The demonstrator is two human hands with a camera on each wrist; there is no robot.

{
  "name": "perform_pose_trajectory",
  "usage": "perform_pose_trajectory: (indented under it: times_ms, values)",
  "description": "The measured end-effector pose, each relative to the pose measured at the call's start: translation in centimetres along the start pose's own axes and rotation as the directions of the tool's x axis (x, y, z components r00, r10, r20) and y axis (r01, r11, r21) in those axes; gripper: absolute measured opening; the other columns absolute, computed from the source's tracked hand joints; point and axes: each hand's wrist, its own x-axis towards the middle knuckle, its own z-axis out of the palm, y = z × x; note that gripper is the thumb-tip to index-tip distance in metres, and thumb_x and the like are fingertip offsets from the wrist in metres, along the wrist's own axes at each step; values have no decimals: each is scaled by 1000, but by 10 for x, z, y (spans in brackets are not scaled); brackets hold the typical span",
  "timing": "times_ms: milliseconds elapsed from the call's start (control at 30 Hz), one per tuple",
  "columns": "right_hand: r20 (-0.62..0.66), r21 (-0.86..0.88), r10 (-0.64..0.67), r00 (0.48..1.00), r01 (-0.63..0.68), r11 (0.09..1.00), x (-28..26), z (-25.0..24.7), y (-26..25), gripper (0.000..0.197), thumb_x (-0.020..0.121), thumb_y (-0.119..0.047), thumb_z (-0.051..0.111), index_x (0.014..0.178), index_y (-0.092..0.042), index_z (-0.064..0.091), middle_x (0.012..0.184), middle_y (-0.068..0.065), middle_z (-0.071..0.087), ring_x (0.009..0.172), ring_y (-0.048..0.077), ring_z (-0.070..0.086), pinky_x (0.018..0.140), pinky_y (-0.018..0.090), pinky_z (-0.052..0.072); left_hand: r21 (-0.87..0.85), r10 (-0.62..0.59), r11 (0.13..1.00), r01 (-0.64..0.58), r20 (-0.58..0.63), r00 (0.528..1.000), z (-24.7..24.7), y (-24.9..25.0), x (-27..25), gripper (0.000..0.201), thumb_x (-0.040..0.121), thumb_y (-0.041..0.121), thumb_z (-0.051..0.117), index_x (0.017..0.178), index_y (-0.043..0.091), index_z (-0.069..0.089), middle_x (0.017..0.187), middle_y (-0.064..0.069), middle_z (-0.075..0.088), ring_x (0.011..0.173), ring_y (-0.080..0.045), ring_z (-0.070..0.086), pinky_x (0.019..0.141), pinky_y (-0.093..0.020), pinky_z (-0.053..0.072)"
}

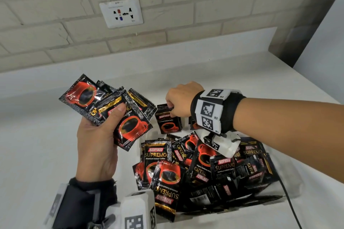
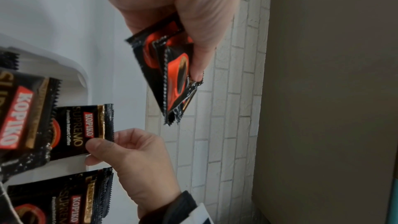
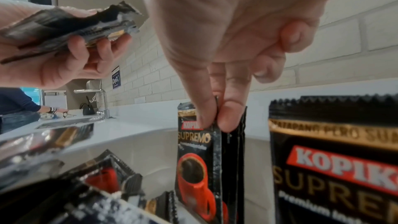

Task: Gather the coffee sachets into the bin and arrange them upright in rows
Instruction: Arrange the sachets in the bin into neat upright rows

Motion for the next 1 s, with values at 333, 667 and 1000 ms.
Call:
perform_pose_trajectory:
  times_ms: [333, 667, 1000]
  values:
    - [10, -156, -54, 999, 54, 986, -5, -2, 0, 15, 86, -25, 60, 97, -16, 65, 91, -2, 68, 87, 18, 63, 69, 28, 33, 9, -3, 1000, 3, 16, 1000, 3, 0, -2, 50, 49, 26, 72, 98, 21, 63, 84, 5, 73, 78, -12, 70, 69, -29, 58]
    - [-114, 773, 59, 992, 52, 633, -54, -54, -13, 37, 93, -30, 50, 128, -20, 47, 103, -10, 54, 87, 4, 53, 70, 13, 41, -106, 74, 991, -80, -62, 995, 20, 20, -4, 72, 58, 23, 72, 125, 3, 52, 103, -2, 67, 95, -18, 67, 79, -31, 56]
    - [-4, 991, -17, 1000, 7, 134, -90, -39, -42, 65, 86, -12, 62, 139, -25, 25, 128, -1, 53, 122, 15, 49, 108, 36, 35, -36, 2, 999, 2, 90, 996, 55, 9, -13, 52, 85, 1, 60, 133, 8, 41, 116, -12, 64, 100, -25, 67, 71, -33, 57]
